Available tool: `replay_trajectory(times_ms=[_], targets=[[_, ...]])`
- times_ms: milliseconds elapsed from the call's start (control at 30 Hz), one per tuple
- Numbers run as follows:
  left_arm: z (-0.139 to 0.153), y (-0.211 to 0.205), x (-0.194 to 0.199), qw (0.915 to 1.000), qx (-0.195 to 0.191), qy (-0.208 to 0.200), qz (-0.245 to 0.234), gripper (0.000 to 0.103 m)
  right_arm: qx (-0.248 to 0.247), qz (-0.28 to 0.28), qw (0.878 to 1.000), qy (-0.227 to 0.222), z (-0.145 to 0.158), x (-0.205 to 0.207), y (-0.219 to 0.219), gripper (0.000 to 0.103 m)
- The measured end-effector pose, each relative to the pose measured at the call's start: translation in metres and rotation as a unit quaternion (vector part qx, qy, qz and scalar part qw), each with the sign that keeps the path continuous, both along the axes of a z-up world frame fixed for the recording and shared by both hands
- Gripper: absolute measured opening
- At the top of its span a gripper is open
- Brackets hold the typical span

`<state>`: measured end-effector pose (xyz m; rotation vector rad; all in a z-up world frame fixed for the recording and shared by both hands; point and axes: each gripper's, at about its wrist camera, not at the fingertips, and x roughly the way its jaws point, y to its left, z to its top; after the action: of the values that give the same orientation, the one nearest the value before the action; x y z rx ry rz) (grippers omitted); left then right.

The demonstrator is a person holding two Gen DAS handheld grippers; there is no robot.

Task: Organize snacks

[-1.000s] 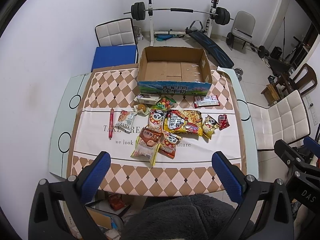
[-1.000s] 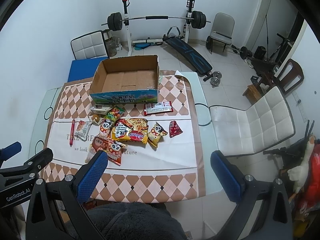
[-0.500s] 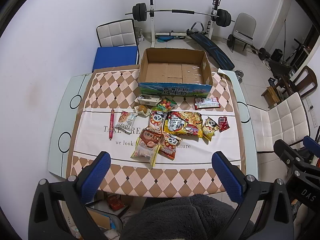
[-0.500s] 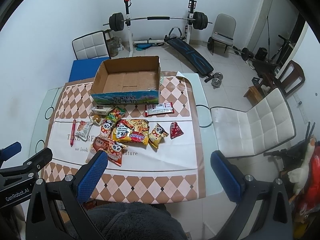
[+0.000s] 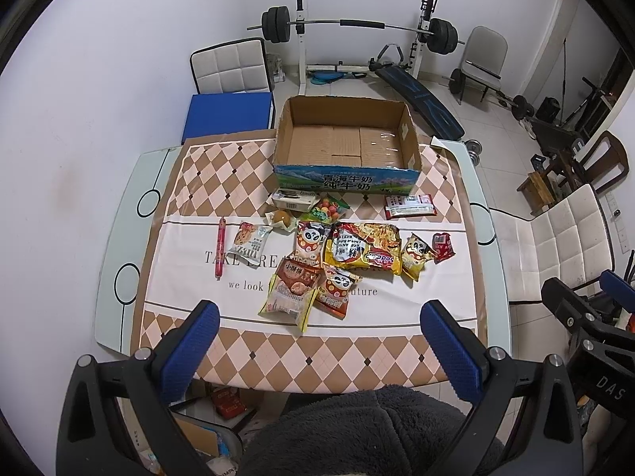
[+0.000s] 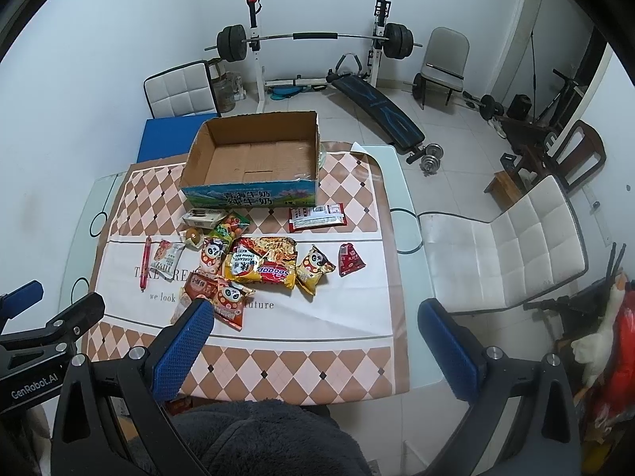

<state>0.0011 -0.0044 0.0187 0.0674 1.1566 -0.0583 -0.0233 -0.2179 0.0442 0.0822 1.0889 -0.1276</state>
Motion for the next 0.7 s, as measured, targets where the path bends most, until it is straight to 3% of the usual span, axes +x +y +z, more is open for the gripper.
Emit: replay_trajectory(times_ms=[700], targets=[[-0.0010,0.0014,-0.0015,1.0000,-0.002,0.000,0.001,0.103,0.001,0.001,1.000,0.000,-0.0009,0.0026,0.0034,0.103]])
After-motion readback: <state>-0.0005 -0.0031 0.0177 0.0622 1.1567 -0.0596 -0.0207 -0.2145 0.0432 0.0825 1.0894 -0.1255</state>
